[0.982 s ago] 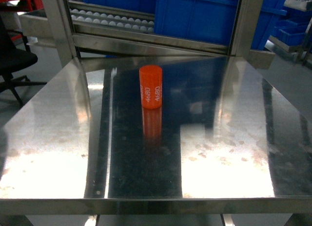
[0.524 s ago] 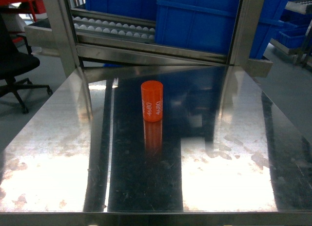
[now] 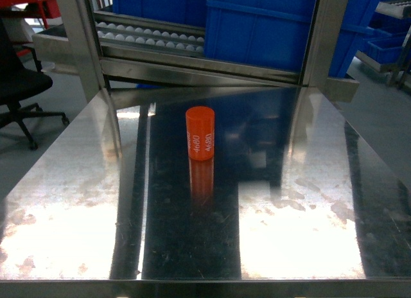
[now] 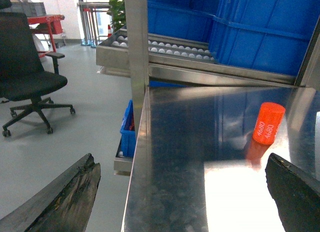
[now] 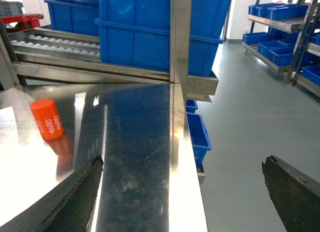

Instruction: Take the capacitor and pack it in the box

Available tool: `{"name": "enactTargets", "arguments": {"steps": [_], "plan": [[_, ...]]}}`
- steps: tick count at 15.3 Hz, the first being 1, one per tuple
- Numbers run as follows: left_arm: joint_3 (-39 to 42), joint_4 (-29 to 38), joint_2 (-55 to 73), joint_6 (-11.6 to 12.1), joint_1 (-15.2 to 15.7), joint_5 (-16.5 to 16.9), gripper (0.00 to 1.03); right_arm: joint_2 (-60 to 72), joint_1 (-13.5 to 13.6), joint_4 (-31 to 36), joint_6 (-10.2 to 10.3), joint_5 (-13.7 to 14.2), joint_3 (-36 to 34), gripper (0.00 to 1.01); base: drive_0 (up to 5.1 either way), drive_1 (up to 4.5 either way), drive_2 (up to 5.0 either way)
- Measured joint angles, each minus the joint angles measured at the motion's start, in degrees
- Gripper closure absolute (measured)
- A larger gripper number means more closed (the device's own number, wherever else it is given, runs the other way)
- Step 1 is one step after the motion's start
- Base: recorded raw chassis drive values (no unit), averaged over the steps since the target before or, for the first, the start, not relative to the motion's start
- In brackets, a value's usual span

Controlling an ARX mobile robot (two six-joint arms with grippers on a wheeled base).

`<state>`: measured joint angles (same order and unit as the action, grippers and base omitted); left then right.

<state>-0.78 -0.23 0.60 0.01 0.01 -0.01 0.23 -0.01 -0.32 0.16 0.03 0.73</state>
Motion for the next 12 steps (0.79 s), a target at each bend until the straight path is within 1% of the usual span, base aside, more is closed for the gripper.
{"name": "enactTargets", "arguments": {"steps": [4,5,6,7,8,9,10,11,12], "plan": [[0.0,-0.1,0.0,0.0,0.0,-0.1,0.05,0.0,0.0,0.0,0.0,0.0,0.0,0.03,0.0,0.00,0.0],[-0.2,2.0,4.3,-2.3,-3.8,-6.4,0.05,0.0,0.0,0.0,0.0,0.0,0.0,0.03,0.0,0.00,0.0],[-0.4,12.1,15.0,-3.1,-7.6,-8.7,0.05,0.0,0.0,0.0,0.0,0.0,0.0,0.03,0.0,0.00,0.0],[-0.7,17.3,20.8,-3.4,-8.5,-8.3,0.05,0.0,0.0,0.0,0.0,0.0,0.0,0.03,0.0,0.00,0.0],[-1.1,19.9,23.9,-3.5,-8.5,-7.5,0.05,0.0,0.0,0.0,0.0,0.0,0.0,0.03,0.0,0.00,0.0],[-2.1,24.3,28.8,-3.6,-8.3,-7.0,0.05,0.0,0.0,0.0,0.0,0.0,0.0,0.03,0.0,0.00,0.0],[-3.0,27.3,32.2,-3.7,-8.3,-6.6,0.05,0.0,0.0,0.0,0.0,0.0,0.0,0.03,0.0,0.00,0.0],[-3.5,28.8,33.8,-3.7,-8.3,-6.3,0.05,0.0,0.0,0.0,0.0,0.0,0.0,0.03,0.0,0.00,0.0],[-7.9,38.8,45.3,-3.4,-8.1,-3.2,0.05,0.0,0.0,0.0,0.0,0.0,0.0,0.03,0.0,0.00,0.0]]}}
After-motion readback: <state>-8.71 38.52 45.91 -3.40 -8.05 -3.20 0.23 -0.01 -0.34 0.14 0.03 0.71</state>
